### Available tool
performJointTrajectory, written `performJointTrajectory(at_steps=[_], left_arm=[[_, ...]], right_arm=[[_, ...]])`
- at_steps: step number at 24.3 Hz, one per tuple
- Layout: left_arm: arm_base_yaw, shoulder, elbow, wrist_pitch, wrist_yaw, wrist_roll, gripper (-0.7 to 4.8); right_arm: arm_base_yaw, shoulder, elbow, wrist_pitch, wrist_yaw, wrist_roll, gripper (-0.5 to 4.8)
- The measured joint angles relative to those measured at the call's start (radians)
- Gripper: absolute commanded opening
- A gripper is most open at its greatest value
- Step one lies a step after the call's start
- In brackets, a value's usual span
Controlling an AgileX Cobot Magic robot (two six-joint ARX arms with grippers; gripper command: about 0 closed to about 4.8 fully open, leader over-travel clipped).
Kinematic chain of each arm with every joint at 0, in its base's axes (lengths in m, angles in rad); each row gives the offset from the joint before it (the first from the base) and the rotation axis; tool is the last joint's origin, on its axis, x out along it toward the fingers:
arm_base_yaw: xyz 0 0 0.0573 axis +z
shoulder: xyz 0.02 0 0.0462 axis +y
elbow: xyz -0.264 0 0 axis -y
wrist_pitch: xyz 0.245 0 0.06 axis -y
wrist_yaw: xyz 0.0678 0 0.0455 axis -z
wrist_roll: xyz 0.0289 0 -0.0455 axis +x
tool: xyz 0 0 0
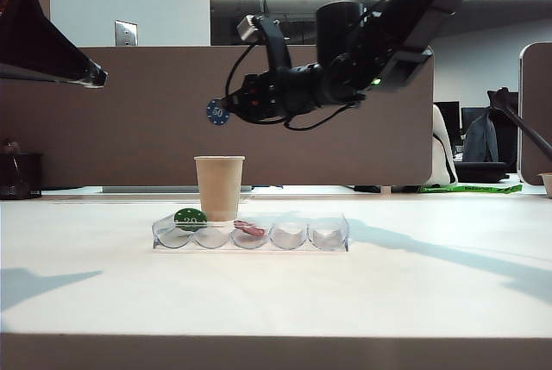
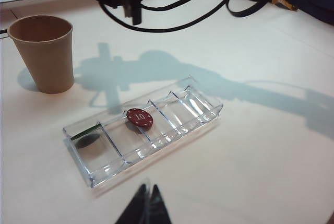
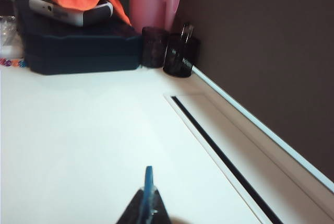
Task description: Pick up the chip with the greater value and put it into the paper cup.
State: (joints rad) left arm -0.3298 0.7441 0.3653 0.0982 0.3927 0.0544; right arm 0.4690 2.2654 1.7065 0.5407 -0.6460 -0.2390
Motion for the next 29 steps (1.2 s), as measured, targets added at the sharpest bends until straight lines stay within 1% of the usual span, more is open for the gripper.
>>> performJointTrajectory(at_steps=[1, 2, 5, 15, 19, 22, 27, 29], left_arm=[[0.0, 0.0, 0.0, 0.0, 0.0, -0.003, -0.06], [0.0, 0.0, 0.0, 0.0, 0.0, -0.003, -0.06], [0.0, 0.0, 0.0, 0.0, 0.0, -0.003, -0.06], [0.0, 0.0, 0.0, -0.001, 0.0, -0.003, -0.06], [0.0, 0.0, 0.0, -0.001, 0.0, -0.003, -0.06], [0.0, 0.0, 0.0, -0.001, 0.0, -0.003, -0.06], [0.0, 0.0, 0.0, -0.002, 0.0, -0.003, -0.06], [0.0, 0.0, 0.0, -0.003, 0.0, -0.003, -0.06]], right_arm=[[0.008, 0.014, 0.026, -0.001, 0.002, 0.003, -0.01], [0.019, 0.019, 0.046, 0.001, 0.024, 0.003, -0.01], [0.026, 0.019, 0.048, 0.007, 0.08, 0.003, -0.01], [0.021, 0.021, 0.048, -0.053, 0.105, 0.003, 0.01], [0.023, 0.021, 0.048, -0.053, 0.105, 0.003, 0.54], [0.022, 0.021, 0.048, -0.053, 0.129, 0.003, 0.54], [0.022, 0.021, 0.048, -0.053, 0.131, 0.003, 0.51], [0.022, 0.021, 0.048, -0.051, 0.131, 0.003, 0.35]])
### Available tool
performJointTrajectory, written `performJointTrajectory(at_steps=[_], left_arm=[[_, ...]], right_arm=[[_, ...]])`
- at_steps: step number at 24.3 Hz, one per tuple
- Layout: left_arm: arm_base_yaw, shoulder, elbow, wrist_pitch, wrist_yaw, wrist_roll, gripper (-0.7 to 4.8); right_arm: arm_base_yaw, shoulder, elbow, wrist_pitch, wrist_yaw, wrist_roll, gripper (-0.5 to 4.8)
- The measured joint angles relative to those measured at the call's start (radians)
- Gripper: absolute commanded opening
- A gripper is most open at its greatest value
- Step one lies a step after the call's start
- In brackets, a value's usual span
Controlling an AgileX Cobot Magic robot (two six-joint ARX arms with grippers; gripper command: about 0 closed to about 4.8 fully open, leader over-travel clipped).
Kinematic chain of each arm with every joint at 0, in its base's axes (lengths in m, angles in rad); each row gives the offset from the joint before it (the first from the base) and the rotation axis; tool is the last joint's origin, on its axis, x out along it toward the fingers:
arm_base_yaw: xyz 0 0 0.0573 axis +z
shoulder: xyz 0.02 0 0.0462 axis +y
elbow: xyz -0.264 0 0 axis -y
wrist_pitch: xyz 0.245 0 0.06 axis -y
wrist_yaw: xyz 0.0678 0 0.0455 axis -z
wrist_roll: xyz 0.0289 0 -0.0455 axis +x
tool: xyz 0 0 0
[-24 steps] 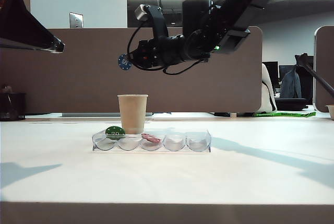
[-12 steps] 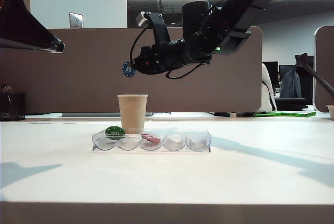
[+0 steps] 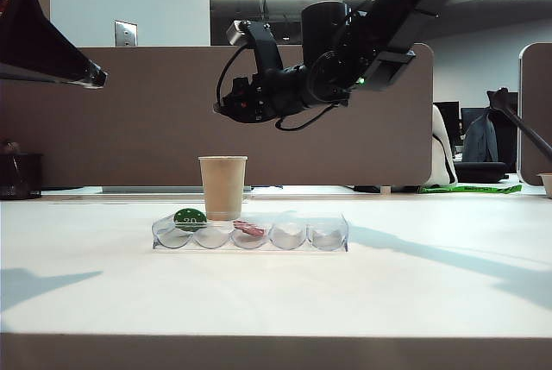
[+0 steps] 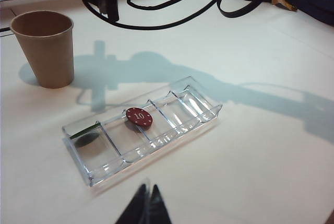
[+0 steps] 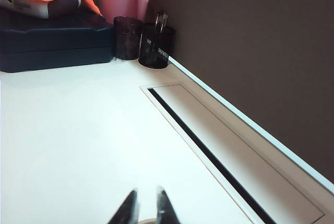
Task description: Pick up the chip with the greater value and put it into the paper cup.
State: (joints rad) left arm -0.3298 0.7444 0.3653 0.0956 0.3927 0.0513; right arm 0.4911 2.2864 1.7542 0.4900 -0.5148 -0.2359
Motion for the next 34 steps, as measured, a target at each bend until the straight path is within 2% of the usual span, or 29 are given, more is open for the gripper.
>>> performJointTrajectory(at_steps=[1, 4, 7, 9, 11, 12, 14, 17, 20, 23, 26, 28, 30, 31, 34], left_arm=[[0.0, 0.0, 0.0, 0.0, 0.0, 0.0, -0.06], [0.0, 0.0, 0.0, 0.0, 0.0, 0.0, -0.06], [0.0, 0.0, 0.0, 0.052, -0.012, 0.0, -0.06], [0.0, -0.001, 0.0, 0.081, -0.037, 0.0, -0.06], [0.0, -0.014, 0.0, 0.102, -0.072, -0.002, -0.06], [0.0, -0.031, 0.0, 0.103, -0.083, -0.003, -0.06], [0.0, -0.055, 0.0, 0.104, -0.091, -0.006, -0.06], [0.008, -0.1, 0.0, 0.103, -0.128, -0.044, -0.06], [0.008, -0.151, 0.0, 0.103, -0.154, -0.061, -0.06], [0.011, -0.235, 0.0, 0.066, -0.194, -0.083, -0.06], [0.013, -0.32, 0.0, -0.024, -0.23, -0.087, -0.06], [0.014, -0.399, 0.0, -0.117, -0.254, -0.09, -0.06], [0.015, -0.443, 0.0, -0.146, -0.265, -0.09, -0.06], [0.016, -0.478, 0.001, -0.175, -0.265, -0.091, -0.06], [0.016, -0.522, 0.0, -0.222, -0.266, -0.095, -0.06]], right_arm=[[0.0, 0.0, 0.0, 0.01, 0.0, 0.0, -0.06], [-0.002, -0.006, 0.0, 0.102, 0.019, 0.014, -0.05], [-0.031, -0.072, -0.002, 0.104, 0.113, 0.124, -0.05], [-0.061, -0.104, -0.001, 0.088, 0.132, 0.146, -0.05], [-0.111, -0.159, -0.001, -0.04, 0.186, 0.155, -0.05], [-0.144, -0.204, -0.002, -0.179, 0.22, 0.156, -0.05], [-0.201, -0.279, -0.002, -0.379, 0.228, 0.154, -0.05], [-0.279, -0.379, -0.004, -0.572, 0.227, 0.093, -0.05], [-0.318, -0.441, -0.006, -0.657, 0.225, 0.077, -0.05], [-0.37, -0.537, -0.015, -0.695, 0.175, 0.069, -0.05], [-0.408, -0.65, -0.109, -0.69, 0.162, 0.056, -0.05], [-0.441, -0.75, -0.249, -0.682, 0.156, 0.044, -0.05], [-0.47, -0.814, -0.356, -0.659, 0.155, 0.043, -0.05], [-0.502, -0.877, -0.46, -0.607, 0.155, 0.047, -0.05], [-0.547, -0.964, -0.599, -0.527, 0.154, 0.064, -0.05]])
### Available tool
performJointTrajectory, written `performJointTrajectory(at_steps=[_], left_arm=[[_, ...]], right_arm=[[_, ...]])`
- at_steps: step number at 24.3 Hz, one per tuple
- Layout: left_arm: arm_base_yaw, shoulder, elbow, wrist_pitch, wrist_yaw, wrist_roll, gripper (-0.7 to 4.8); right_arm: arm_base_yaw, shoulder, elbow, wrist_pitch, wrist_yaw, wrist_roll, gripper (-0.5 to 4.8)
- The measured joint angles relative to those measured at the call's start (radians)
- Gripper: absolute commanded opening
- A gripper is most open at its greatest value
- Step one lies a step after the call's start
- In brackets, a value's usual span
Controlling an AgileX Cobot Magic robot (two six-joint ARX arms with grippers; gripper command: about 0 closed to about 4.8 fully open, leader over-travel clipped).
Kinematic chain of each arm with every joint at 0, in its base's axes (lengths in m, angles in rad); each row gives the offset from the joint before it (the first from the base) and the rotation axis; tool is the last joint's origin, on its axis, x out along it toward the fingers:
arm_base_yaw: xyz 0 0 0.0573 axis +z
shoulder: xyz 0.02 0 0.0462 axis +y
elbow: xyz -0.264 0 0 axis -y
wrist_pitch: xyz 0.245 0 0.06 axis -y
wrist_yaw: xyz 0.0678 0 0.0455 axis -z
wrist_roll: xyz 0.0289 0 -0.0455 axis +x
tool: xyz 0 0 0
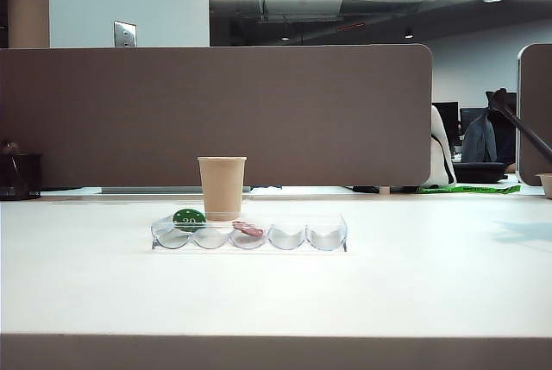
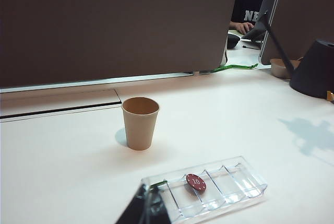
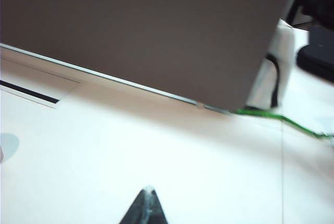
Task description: Pick up the chip with the greater value and put it into the paper cup.
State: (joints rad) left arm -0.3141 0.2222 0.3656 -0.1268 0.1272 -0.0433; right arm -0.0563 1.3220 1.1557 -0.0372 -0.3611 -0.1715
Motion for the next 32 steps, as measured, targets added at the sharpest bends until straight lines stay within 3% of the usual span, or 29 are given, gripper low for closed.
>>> performJointTrajectory(at_steps=[9, 17, 24, 32], left_arm=[[0.0, -0.053, 0.0, -0.029, -0.047, -0.04, -0.06], [0.001, -0.129, 0.0, -0.055, -0.128, -0.075, -0.06], [0.0, -0.218, 0.0, -0.163, -0.129, -0.078, -0.06], [0.0, -0.218, 0.0, -0.177, -0.145, -0.078, -0.06]], right_arm=[[-0.11, -0.329, -0.459, 0.184, -0.05, 0.04, -0.05], [-0.11, -0.717, -0.7, 0.25, 0.074, 0.103, -0.05], [-0.11, -0.916, -0.774, 0.151, 0.121, 0.153, -0.05], [-0.106, -1.185, -0.887, 0.129, 0.179, 0.176, -0.05]])
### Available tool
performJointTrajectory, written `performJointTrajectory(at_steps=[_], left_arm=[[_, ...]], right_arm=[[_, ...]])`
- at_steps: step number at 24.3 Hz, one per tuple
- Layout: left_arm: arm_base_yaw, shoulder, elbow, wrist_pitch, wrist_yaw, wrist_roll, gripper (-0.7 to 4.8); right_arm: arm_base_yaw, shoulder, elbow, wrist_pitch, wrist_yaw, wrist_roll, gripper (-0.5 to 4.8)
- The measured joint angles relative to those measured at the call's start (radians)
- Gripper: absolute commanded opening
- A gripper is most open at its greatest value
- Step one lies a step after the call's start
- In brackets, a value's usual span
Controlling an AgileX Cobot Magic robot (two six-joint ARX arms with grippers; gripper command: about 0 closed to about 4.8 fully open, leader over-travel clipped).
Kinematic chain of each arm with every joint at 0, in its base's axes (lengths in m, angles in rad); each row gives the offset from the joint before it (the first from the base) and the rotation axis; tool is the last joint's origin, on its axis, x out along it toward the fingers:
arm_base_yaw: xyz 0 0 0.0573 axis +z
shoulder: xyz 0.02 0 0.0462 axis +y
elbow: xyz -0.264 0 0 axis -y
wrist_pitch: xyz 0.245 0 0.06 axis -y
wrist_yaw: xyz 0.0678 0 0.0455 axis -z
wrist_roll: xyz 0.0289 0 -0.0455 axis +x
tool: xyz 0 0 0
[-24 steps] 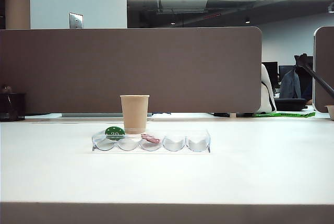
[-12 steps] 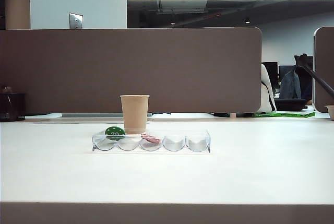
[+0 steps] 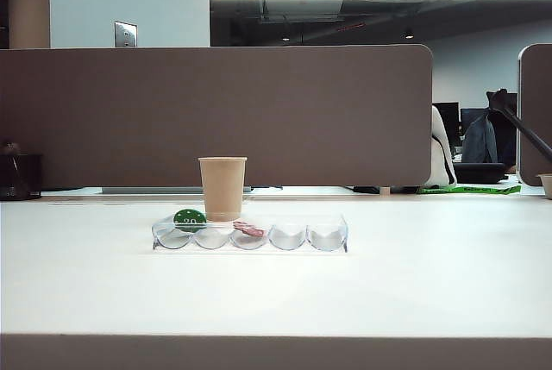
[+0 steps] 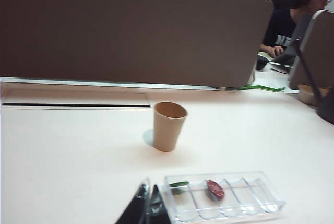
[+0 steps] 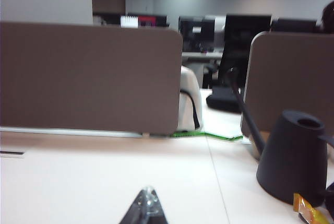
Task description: Pick up the chip with the greater value and put it into the paper cup.
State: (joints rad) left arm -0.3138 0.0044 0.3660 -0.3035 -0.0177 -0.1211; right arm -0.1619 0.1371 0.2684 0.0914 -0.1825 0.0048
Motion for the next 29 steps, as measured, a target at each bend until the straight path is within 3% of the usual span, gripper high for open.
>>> performJointTrajectory(at_steps=[8, 13, 19, 21, 29], left_arm=[[0.0, 0.0, 0.0, 0.0, -0.031, 0.016, -0.06], [0.0, 0.0, -0.037, 0.04, -0.072, 0.016, -0.06], [0.0, 0.0, -0.051, 0.064, -0.073, 0.02, -0.06], [0.0, 0.0, -0.051, 0.069, -0.073, 0.04, -0.06], [0.0, 0.0, -0.051, 0.068, -0.073, 0.042, -0.06]], right_arm=[[0.035, -0.074, -0.037, -0.025, -0.003, 0.019, -0.05], [0.179, -0.074, -0.06, -0.022, 0.017, 0.02, -0.05], [0.313, -0.074, -0.064, -0.022, 0.22, -0.059, -0.05], [0.322, -0.074, -0.064, -0.034, 0.278, -0.081, -0.05], [0.32, -0.076, -0.105, -0.082, 0.259, -0.149, -0.05]])
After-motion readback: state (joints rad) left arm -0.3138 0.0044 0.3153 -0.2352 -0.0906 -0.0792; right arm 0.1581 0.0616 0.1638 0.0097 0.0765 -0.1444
